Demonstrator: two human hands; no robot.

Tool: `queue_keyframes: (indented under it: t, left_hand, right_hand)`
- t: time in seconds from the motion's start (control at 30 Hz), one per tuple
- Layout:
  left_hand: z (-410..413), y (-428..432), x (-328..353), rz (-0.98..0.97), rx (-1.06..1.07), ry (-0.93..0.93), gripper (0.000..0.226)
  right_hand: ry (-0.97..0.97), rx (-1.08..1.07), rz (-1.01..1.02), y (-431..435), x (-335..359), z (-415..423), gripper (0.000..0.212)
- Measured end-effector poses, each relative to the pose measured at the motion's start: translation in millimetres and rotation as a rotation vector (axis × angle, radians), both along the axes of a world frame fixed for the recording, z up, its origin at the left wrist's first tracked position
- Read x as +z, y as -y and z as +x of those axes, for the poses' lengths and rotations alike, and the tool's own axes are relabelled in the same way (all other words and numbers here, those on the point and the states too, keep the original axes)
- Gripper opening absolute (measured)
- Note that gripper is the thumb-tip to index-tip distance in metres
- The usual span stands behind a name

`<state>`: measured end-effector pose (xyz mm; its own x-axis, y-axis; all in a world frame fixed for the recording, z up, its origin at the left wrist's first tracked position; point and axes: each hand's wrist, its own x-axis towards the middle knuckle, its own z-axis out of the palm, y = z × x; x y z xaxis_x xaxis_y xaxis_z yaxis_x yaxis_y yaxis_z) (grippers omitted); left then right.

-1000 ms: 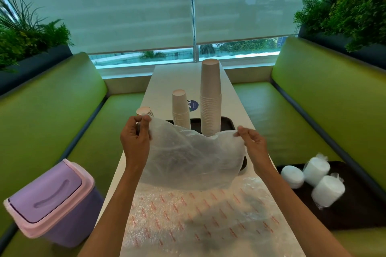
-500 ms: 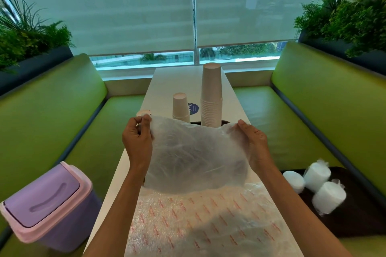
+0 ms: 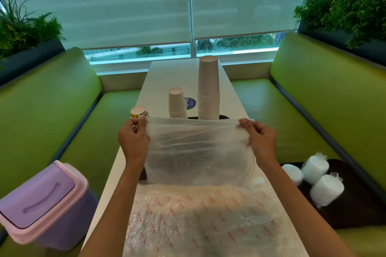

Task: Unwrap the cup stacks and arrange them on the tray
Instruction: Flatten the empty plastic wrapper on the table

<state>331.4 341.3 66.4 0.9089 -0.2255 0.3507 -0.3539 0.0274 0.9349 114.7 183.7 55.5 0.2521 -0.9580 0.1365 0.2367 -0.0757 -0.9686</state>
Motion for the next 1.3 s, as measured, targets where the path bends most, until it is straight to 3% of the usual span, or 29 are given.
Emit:
queue_keyframes:
  t: [0.1, 0.23, 0.33, 0.47, 0.57, 0.67, 0.77, 0.83, 0.97, 1.13, 1.3]
  left_hand:
    - [7.0, -0.6, 0.4, 0.006, -0.067, -0.211, 0.025]
    - [6.5, -19.2, -13.1, -0.035, -0.402, -0.605, 0.051]
    - [-15.0, -34.5, -44.4, 0.149, -0.512, -0.634, 0.047]
    - [-31.1, -41.9, -88.7, 0.249, -0.388, -0.668, 0.021]
    - [-38.2, -42.1, -109.1, 0.289, -0.271, -0.673, 0.019]
    - [-47.6, -42.9, -121.5, 0.311, -0.179, -0.658, 0.019]
    - [-57.6, -46.0, -138.0, 0.377, -0.178, -0.600, 0.019]
    - [-62.7, -49.4, -147.3, 0.430, -0.179, -0.553, 0.019]
    - [-69.2, -55.0, -153.9, 0.468, -0.145, -0.487, 0.015]
    - [-70.8, -61.9, -151.4, 0.477, -0.103, -0.522, 0.026]
    - [-72.7, -72.1, -154.6, 0.473, -0.111, -0.617, 0.039]
  right_hand:
    - [-0.007, -0.023, 0.013, 2.7, 0.3, 0.0, 0.012]
    - [-0.036, -0.045, 0.073, 10.3, -16.7, -4.9, 0.013]
    - [-0.077, -0.035, 0.134, 11.4, -38.0, -9.1, 0.012]
    - [-0.148, 0.033, 0.210, 8.9, -63.1, -16.5, 0.006]
    - [-0.121, 0.123, 0.459, 3.0, -79.7, -27.5, 0.021]
    - [-0.103, 0.194, 0.770, -13.3, -99.2, -38.5, 0.022]
    - [-0.136, 0.268, 0.902, -32.1, -122.3, -47.0, 0.041]
    - [-0.213, 0.264, 0.908, -37.7, -135.7, -46.9, 0.058]
    - [-0.410, 0.160, 0.874, -43.9, -139.6, -45.3, 0.066]
    - [-0.436, 0.143, 0.853, -49.7, -141.9, -45.1, 0.051]
    - [-0.523, 0.079, 0.574, -57.8, -135.5, -46.0, 0.026]
